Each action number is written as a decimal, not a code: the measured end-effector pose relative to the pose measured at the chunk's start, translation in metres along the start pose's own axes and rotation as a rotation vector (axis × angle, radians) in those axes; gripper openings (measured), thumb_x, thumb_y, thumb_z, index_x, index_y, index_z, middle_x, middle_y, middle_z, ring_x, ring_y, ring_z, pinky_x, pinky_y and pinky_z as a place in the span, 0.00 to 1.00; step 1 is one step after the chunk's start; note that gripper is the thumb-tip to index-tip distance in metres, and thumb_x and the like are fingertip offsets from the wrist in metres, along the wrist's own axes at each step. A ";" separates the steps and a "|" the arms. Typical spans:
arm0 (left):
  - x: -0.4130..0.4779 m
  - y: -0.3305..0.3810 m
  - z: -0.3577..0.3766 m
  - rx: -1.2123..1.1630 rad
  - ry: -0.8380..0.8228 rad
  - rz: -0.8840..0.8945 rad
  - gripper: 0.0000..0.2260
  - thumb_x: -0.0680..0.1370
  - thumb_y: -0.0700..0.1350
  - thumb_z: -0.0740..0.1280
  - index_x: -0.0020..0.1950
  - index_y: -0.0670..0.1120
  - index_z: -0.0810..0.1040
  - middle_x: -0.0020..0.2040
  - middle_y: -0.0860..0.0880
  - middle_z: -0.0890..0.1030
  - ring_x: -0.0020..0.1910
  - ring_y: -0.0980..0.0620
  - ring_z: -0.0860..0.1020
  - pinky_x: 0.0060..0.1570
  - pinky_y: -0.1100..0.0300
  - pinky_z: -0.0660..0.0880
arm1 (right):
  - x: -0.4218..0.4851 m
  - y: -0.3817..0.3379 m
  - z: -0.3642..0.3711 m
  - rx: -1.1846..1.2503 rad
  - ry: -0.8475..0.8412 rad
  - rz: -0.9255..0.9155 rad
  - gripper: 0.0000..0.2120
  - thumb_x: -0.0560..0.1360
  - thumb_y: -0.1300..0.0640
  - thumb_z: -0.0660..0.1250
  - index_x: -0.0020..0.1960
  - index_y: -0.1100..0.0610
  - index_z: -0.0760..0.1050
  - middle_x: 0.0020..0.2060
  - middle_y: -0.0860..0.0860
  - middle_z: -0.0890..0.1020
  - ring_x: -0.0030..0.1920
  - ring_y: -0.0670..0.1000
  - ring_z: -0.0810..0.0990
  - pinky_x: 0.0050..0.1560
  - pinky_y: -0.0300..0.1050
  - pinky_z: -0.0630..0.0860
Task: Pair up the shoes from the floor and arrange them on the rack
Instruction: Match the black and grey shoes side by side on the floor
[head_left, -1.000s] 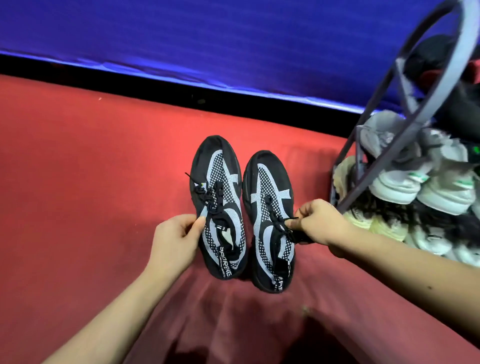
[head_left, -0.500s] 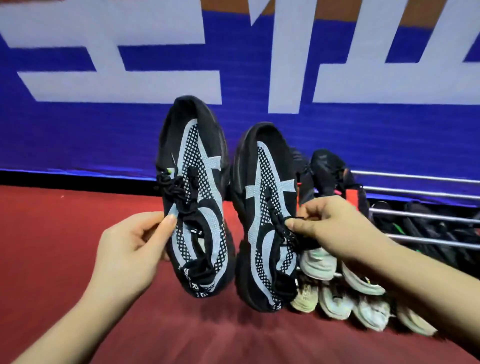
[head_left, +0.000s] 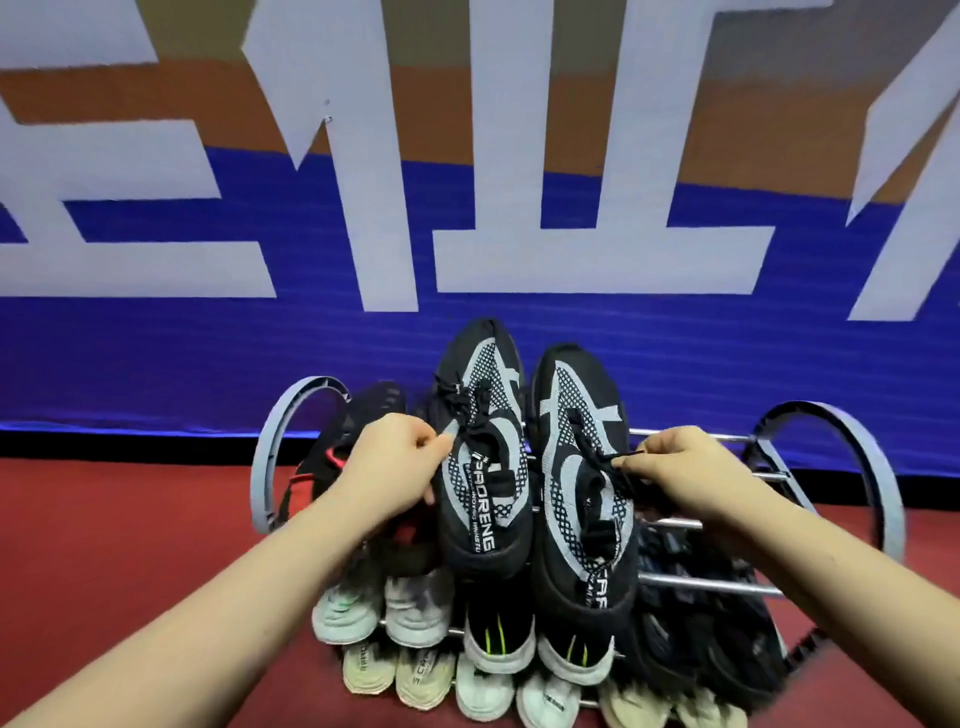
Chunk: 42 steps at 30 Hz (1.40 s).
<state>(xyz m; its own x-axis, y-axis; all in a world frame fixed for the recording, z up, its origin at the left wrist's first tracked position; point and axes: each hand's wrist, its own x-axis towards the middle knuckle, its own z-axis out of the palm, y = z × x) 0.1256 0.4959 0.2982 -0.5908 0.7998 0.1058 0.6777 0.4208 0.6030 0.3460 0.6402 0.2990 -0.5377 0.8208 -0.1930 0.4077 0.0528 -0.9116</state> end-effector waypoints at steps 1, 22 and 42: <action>0.010 0.006 0.013 0.036 -0.052 -0.009 0.20 0.79 0.52 0.61 0.32 0.42 0.78 0.20 0.50 0.76 0.21 0.61 0.73 0.27 0.72 0.66 | 0.006 0.007 -0.007 -0.005 0.003 0.029 0.10 0.73 0.65 0.68 0.34 0.63 0.72 0.26 0.58 0.75 0.21 0.51 0.75 0.27 0.43 0.77; 0.040 0.035 0.086 0.499 -0.068 -0.162 0.20 0.78 0.56 0.62 0.44 0.39 0.81 0.47 0.40 0.83 0.49 0.41 0.78 0.47 0.56 0.72 | 0.062 0.056 -0.032 -0.145 -0.030 0.138 0.14 0.71 0.62 0.65 0.27 0.62 0.75 0.15 0.53 0.74 0.15 0.48 0.68 0.19 0.32 0.64; 0.050 0.042 0.088 0.562 -0.219 -0.188 0.18 0.78 0.55 0.62 0.42 0.41 0.80 0.41 0.43 0.82 0.49 0.44 0.81 0.48 0.57 0.73 | 0.062 0.049 -0.041 -0.372 -0.133 0.082 0.15 0.72 0.57 0.62 0.27 0.57 0.71 0.16 0.50 0.74 0.21 0.52 0.76 0.28 0.39 0.75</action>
<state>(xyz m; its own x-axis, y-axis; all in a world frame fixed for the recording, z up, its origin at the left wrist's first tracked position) 0.1631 0.5917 0.2592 -0.6592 0.7345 -0.1614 0.7327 0.6756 0.0821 0.3628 0.7168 0.2570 -0.5731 0.7513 -0.3273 0.6796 0.2126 -0.7021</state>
